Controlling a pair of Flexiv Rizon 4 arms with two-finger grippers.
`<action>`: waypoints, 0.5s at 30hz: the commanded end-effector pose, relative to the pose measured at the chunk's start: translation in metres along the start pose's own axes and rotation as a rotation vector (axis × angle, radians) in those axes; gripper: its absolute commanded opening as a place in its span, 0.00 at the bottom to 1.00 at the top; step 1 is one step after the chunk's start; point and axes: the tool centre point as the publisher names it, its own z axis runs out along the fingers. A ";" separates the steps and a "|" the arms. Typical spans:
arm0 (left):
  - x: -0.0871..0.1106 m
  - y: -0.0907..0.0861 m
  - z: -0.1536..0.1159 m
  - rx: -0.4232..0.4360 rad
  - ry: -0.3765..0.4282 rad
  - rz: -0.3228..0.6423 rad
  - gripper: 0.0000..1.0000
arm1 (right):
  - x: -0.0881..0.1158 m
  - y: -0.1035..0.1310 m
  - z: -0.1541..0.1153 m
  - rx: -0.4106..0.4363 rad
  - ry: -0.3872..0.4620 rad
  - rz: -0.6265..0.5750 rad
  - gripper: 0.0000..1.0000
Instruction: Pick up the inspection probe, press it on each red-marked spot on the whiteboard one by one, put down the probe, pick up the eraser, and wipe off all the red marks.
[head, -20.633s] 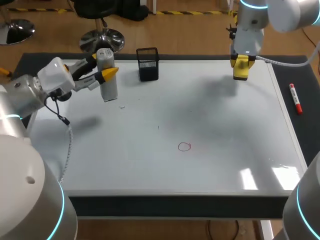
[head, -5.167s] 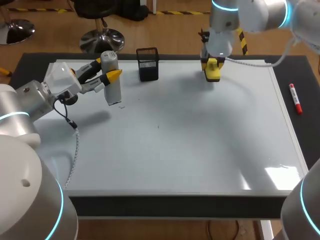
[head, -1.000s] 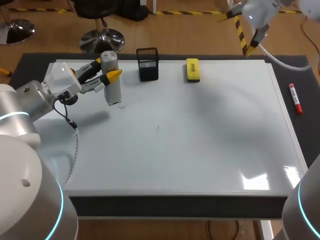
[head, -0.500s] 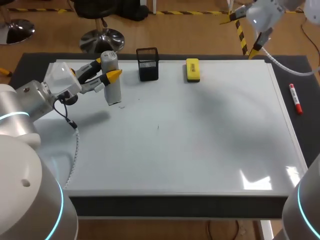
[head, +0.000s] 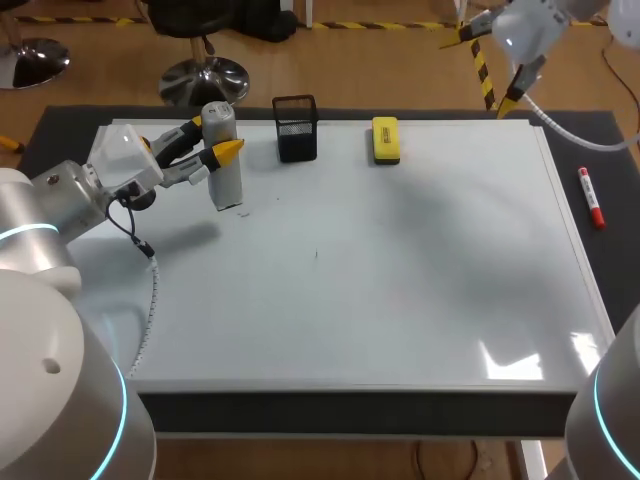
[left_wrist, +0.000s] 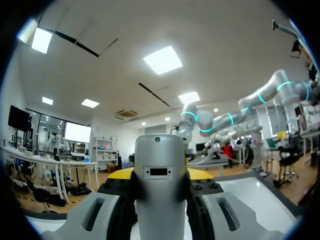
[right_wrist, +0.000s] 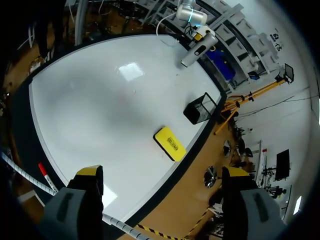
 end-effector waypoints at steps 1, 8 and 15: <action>0.000 0.000 0.001 0.003 -0.001 0.001 0.00 | 0.000 0.000 -0.001 0.002 0.004 -0.002 1.00; -0.014 -0.005 0.007 0.014 0.007 0.000 0.00 | 0.000 0.000 -0.001 0.002 0.004 -0.002 1.00; -0.039 -0.026 0.037 0.050 0.097 0.014 0.00 | 0.000 0.000 -0.001 0.002 0.004 -0.002 1.00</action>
